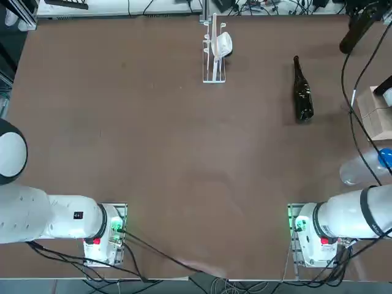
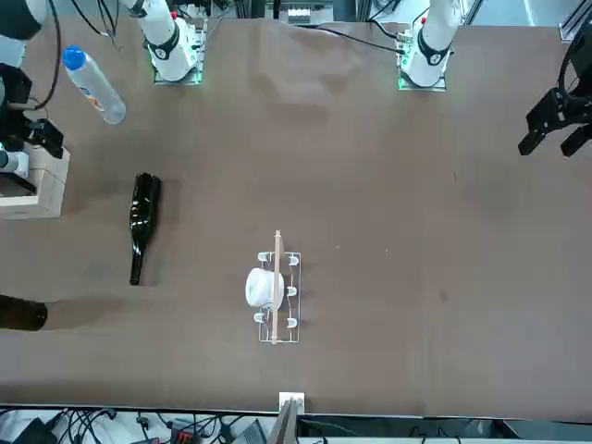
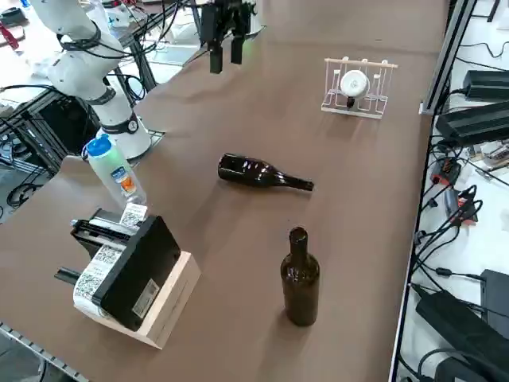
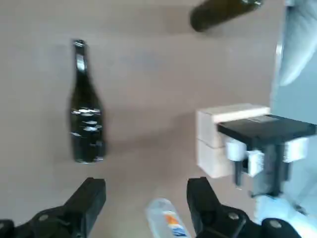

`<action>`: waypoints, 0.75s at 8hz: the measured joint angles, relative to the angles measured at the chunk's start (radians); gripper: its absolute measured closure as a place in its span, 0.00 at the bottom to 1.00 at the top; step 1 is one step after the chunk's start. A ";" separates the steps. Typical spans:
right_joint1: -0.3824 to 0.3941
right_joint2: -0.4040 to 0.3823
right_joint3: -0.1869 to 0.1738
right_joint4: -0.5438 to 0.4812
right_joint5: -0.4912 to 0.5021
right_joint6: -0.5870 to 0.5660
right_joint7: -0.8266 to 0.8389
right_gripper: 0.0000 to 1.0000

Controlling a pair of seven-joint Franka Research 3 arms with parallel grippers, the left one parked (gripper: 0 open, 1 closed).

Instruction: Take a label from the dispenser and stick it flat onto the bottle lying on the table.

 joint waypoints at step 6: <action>-0.053 0.002 -0.016 -0.232 -0.298 0.160 0.021 0.03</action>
